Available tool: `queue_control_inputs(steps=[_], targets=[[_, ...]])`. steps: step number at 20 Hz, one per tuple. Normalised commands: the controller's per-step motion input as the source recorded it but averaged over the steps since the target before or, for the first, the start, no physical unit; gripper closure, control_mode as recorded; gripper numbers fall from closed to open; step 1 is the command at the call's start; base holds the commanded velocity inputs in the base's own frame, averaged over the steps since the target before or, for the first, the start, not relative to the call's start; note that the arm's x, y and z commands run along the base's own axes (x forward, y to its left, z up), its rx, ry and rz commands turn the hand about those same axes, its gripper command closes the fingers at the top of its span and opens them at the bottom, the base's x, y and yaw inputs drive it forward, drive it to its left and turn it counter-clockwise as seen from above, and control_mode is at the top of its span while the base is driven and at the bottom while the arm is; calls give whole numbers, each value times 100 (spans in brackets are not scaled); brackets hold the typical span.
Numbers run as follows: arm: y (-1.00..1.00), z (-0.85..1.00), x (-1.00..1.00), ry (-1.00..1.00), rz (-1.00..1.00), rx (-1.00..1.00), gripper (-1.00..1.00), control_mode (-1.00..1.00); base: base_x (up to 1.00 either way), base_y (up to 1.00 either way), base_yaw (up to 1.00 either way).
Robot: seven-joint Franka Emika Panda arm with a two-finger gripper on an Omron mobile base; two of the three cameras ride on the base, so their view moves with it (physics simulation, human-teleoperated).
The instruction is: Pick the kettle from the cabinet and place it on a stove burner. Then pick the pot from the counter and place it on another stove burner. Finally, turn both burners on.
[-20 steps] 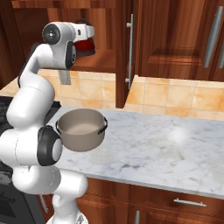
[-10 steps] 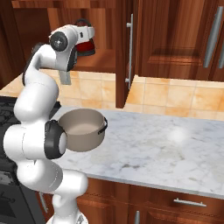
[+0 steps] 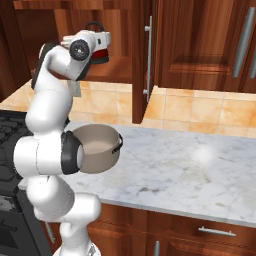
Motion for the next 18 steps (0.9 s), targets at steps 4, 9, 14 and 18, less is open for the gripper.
queue_control_inputs(steps=[4,9,14,18], targets=[[-26,0,25,0,8,4,-100,-100,0,0,0],[-23,0,22,0,8,4,-100,-100,0,0,0],[-18,0,20,0,9,2,-100,-100,0,0,0],[-11,0,18,0,10,0,-100,-100,0,0,0]])
